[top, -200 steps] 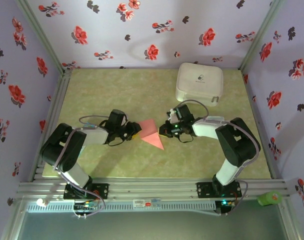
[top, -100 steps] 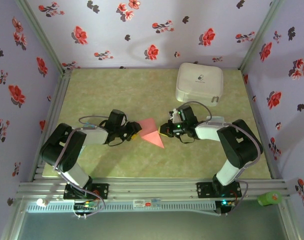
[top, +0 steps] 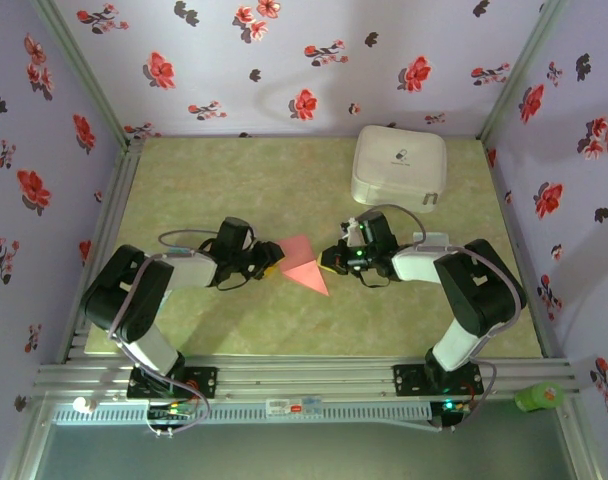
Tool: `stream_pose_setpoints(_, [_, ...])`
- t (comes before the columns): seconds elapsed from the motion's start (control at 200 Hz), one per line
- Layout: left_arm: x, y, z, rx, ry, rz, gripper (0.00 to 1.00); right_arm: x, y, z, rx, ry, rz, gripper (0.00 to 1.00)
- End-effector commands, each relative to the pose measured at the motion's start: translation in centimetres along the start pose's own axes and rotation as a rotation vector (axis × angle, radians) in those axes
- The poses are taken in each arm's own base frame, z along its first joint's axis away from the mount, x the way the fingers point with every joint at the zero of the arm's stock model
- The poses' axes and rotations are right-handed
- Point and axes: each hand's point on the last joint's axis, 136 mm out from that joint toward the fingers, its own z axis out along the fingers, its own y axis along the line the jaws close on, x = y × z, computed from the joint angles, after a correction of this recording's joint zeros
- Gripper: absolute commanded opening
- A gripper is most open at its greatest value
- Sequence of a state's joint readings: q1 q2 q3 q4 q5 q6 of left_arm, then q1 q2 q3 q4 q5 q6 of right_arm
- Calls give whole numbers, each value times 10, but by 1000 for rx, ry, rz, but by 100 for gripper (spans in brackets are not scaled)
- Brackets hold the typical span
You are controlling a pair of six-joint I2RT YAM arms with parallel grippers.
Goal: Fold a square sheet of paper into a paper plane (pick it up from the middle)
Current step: Fourth fold the wing at the center of the table.
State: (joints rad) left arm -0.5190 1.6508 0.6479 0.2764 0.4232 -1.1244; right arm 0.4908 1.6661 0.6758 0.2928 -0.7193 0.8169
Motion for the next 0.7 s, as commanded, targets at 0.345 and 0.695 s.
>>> stream_pose_setpoints(0.345, [-4,-13,9,59,12,1,35,-1,5,-4,-35,-9,-2,1])
stream_pose_setpoints(0.695, [-4,-12,9,64,13,0,26,0,0,-3,-22,-9,2,1])
